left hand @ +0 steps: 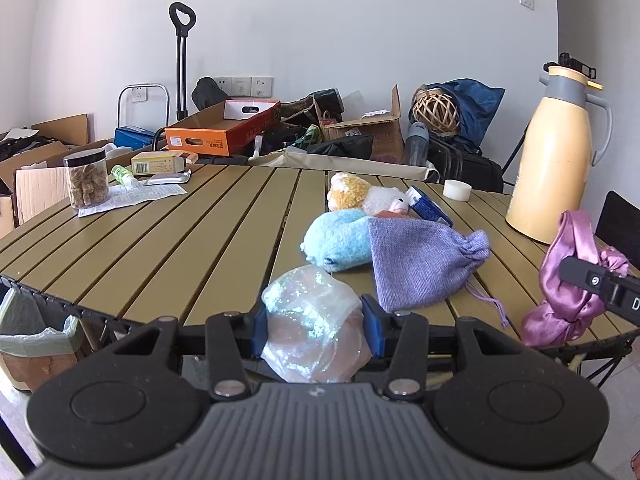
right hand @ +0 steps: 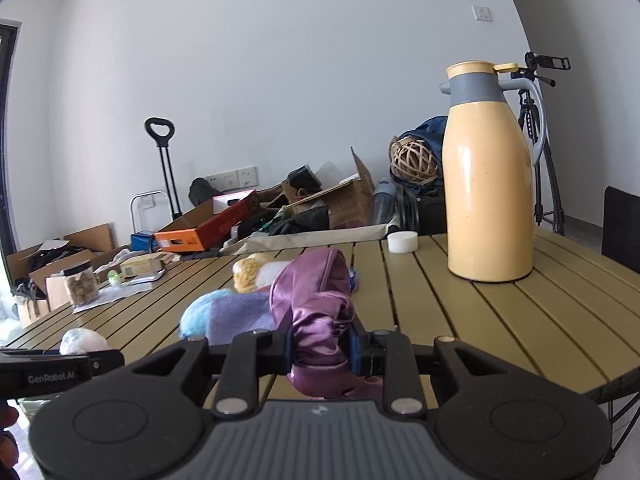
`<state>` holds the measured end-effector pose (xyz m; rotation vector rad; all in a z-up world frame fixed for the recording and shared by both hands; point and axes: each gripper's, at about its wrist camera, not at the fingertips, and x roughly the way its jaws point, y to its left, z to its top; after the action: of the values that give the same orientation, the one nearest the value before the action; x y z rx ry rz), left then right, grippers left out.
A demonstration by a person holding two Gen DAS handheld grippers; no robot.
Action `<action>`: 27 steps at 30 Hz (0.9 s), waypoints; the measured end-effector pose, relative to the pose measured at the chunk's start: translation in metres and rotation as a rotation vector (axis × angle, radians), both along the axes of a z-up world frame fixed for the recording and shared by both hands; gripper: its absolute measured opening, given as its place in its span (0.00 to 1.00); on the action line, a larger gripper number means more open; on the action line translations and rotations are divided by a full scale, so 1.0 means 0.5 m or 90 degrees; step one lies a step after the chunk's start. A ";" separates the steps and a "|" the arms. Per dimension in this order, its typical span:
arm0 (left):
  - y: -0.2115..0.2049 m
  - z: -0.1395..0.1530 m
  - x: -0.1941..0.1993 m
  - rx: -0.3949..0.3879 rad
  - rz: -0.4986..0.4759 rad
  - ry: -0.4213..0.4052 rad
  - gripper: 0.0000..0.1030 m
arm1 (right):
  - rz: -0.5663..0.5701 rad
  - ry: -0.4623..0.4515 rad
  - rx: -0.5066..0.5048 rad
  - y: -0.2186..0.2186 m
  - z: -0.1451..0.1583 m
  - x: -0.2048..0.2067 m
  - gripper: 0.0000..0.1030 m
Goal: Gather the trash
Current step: 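Lift both held items off the table and carry them over the black bin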
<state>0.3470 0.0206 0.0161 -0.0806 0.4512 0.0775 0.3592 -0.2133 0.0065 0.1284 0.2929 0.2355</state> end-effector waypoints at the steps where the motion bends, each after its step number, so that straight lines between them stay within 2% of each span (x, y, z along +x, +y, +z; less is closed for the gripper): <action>1: 0.000 -0.002 -0.009 0.001 -0.001 0.002 0.45 | 0.002 0.001 -0.001 0.001 -0.003 -0.010 0.24; 12: 0.000 -0.034 -0.104 0.015 -0.017 0.031 0.45 | 0.040 0.022 -0.022 0.017 -0.027 -0.119 0.20; 27: 0.008 -0.096 -0.199 0.044 -0.014 0.094 0.45 | 0.098 0.100 -0.038 0.046 -0.086 -0.200 0.17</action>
<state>0.2477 0.0247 -0.0318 -0.0019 0.5964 0.0776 0.2593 -0.1901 -0.0363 0.0656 0.4668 0.3703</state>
